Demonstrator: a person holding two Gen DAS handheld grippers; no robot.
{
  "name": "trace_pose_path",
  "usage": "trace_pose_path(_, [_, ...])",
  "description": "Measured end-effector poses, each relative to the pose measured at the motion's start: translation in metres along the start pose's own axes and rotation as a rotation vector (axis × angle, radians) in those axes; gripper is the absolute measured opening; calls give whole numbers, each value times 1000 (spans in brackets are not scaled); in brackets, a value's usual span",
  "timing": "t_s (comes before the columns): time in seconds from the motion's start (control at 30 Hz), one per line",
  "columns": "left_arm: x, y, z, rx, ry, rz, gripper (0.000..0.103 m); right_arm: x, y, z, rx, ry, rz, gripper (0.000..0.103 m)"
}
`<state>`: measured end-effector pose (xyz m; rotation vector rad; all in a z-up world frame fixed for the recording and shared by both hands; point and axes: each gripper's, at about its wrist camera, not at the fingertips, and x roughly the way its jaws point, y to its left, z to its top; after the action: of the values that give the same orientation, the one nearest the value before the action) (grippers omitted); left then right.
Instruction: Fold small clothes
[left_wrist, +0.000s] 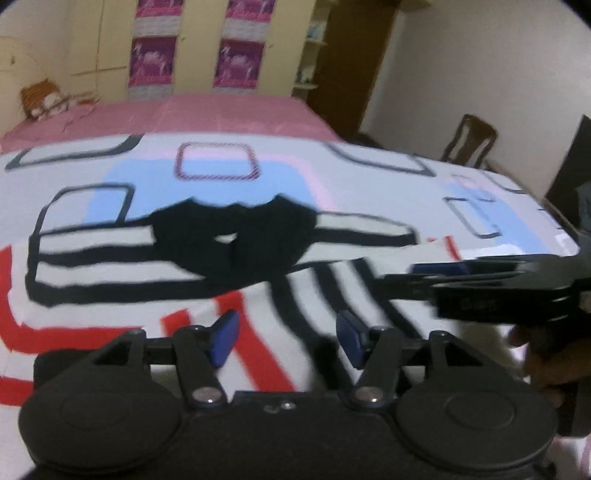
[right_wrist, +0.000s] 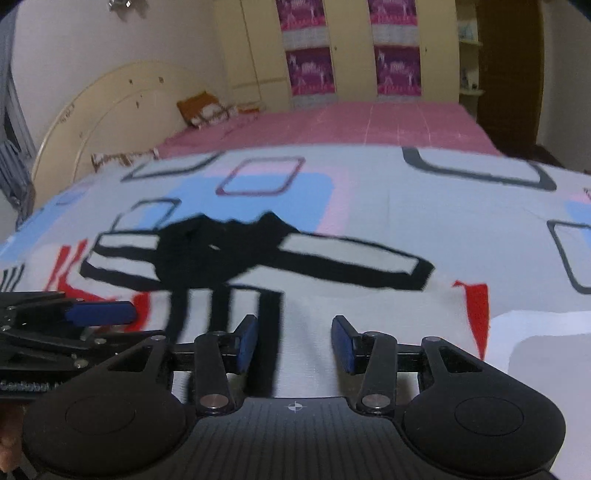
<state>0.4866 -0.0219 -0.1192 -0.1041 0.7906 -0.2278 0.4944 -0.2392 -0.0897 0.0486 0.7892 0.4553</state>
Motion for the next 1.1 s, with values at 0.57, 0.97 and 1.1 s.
trace_pose_path(0.57, [-25,0,-34,62,48,68,62,-48,-8,-33,26,13,-168,22])
trace_pose_path(0.97, [-38,-12,-44,86,26,92,63,-65,28,-69,17,72,-212,23])
trace_pose_path(1.1, [-36,0,-50,76,33,149,64,-79,31,-67,45,31,-223,37])
